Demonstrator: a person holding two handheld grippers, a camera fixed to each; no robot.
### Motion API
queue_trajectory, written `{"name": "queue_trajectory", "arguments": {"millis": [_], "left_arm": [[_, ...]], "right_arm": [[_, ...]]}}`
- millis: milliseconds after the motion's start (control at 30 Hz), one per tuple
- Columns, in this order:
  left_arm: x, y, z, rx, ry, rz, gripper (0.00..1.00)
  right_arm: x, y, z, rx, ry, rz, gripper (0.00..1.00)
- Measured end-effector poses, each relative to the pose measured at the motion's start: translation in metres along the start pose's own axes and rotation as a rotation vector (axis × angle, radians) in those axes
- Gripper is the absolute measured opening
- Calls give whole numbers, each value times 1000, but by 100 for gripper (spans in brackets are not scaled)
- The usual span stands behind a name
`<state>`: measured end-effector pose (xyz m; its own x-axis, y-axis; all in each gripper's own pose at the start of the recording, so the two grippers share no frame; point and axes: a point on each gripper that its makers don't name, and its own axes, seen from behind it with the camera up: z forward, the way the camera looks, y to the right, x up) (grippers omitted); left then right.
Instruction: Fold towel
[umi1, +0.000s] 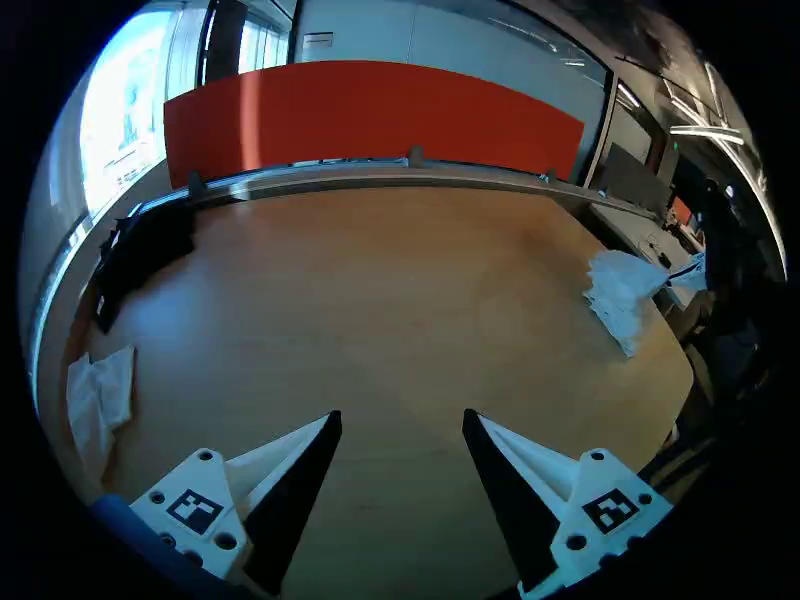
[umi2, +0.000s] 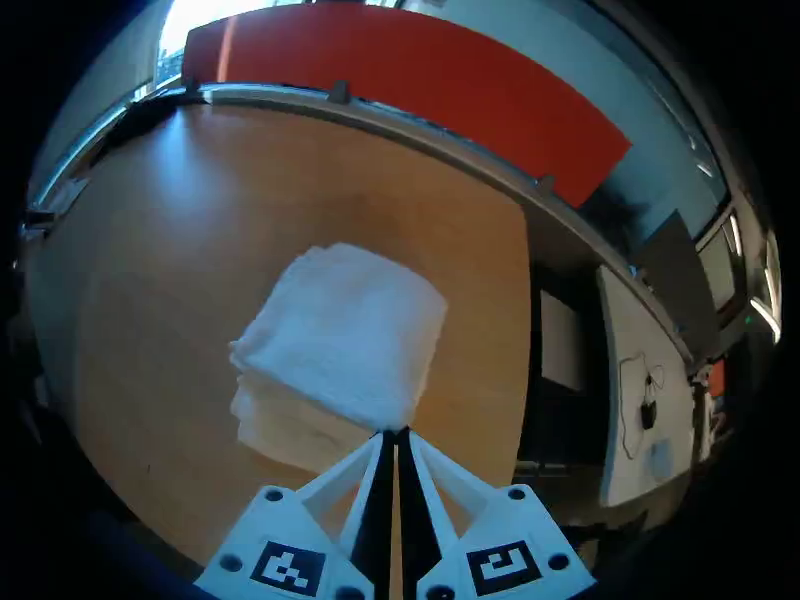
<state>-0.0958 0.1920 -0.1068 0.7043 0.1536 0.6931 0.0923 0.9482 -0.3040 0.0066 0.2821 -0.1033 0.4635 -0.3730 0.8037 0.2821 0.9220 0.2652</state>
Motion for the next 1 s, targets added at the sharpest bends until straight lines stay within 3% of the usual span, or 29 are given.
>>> {"name": "queue_trajectory", "arguments": {"millis": [500,1000], "left_arm": [[-7,-7,-6,23,-8,4,89],[-15,-14,-9,36,-19,3,89]], "right_arm": [[-43,-9,46,-18,-102,117,3],[-52,-8,60,-38,-143,174,3]]}}
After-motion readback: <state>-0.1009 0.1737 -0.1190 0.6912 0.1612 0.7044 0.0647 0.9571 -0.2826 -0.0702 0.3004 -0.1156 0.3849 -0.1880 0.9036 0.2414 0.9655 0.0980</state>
